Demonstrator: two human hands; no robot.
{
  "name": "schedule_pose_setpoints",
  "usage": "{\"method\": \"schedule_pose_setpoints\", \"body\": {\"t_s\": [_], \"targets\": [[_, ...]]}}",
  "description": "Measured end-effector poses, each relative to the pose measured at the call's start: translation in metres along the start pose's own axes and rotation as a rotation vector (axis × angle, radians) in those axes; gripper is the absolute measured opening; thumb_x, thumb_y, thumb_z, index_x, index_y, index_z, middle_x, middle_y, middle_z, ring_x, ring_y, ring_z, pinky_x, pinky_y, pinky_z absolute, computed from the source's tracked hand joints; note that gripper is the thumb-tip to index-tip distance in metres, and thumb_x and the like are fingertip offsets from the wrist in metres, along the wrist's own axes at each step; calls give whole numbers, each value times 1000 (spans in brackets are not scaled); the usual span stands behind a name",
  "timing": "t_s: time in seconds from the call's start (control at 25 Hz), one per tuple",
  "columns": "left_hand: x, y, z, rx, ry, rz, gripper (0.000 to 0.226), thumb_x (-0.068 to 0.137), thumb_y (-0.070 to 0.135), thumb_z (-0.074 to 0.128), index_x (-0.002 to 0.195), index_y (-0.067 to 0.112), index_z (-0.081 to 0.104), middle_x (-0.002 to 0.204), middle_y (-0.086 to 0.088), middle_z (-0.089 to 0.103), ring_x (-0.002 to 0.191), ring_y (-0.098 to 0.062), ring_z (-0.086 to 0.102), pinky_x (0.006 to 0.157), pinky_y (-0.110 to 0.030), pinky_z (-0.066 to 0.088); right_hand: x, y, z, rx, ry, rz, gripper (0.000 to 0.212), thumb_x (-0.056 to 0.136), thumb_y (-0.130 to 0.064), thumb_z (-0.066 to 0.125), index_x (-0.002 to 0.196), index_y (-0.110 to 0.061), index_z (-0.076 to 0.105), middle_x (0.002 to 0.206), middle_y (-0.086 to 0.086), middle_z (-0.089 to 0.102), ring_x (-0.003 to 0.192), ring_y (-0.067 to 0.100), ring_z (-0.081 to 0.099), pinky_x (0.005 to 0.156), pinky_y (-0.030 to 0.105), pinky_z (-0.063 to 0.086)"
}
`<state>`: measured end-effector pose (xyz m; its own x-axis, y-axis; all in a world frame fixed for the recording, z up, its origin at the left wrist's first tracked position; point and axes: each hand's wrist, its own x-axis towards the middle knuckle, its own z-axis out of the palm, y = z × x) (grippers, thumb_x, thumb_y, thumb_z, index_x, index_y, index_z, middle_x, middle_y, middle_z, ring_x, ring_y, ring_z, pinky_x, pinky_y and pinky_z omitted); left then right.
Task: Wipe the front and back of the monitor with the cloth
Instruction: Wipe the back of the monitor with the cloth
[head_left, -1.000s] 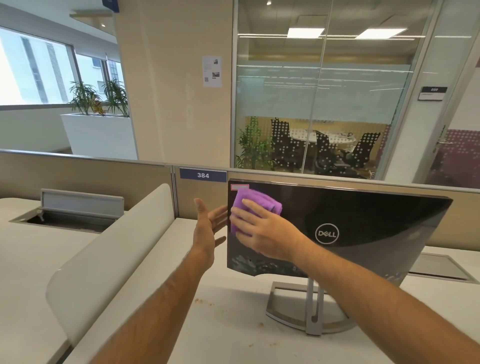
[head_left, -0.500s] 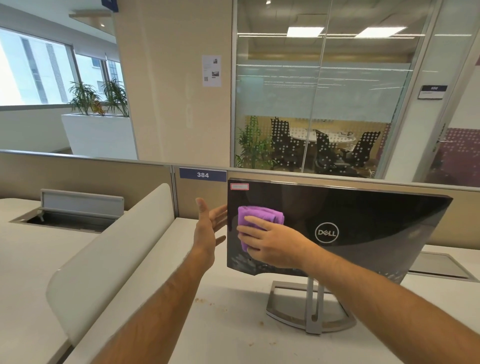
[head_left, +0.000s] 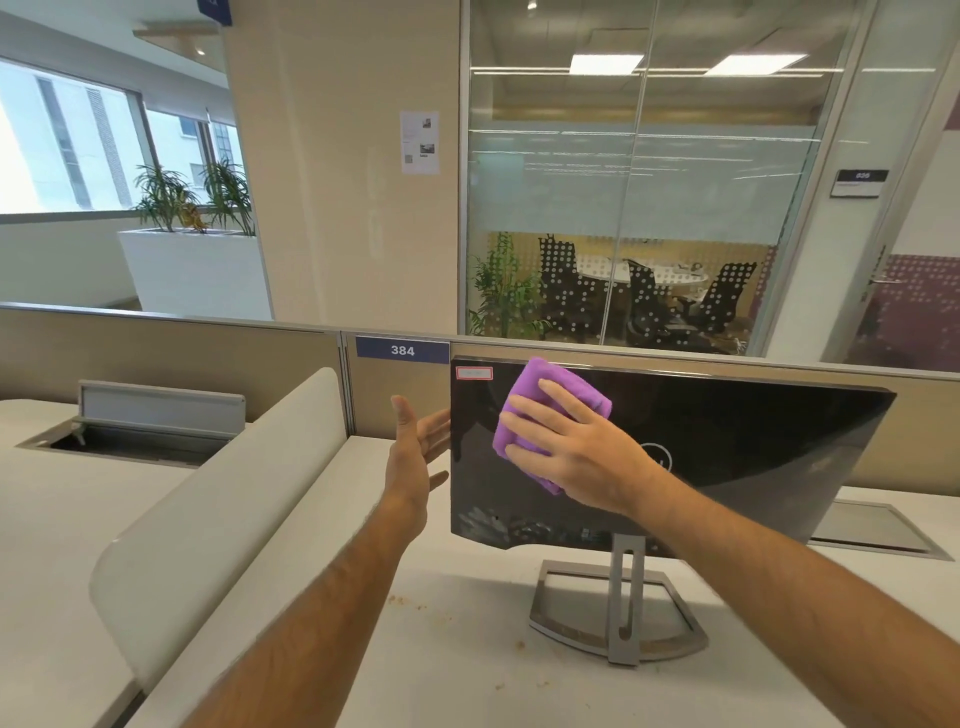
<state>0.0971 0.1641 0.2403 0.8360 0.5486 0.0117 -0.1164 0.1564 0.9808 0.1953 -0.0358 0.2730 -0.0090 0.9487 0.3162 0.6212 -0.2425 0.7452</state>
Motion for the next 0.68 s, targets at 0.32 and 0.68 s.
{"method": "schedule_pose_setpoints", "body": {"t_s": [0.32,0.68], "targets": [[-1,1,3,-4,14,9,78,71,88,16,108,41,66,118,14,62,113,-15,54,107,-56,33,-5,4,3,-7,11,64,59,80,-18,77,135,-18,54,147,13,49,138,38,40,117,59,20],[-1,0,-4,-16,-11,26,87,63,95,18,102,38,72,110,12,73,108,-14,63,106,-56,38,69,-29,-18,-11,96,397,68,80,-13,74,141,-5,44,121,16,56,102,33,56,78,45,54]]}}
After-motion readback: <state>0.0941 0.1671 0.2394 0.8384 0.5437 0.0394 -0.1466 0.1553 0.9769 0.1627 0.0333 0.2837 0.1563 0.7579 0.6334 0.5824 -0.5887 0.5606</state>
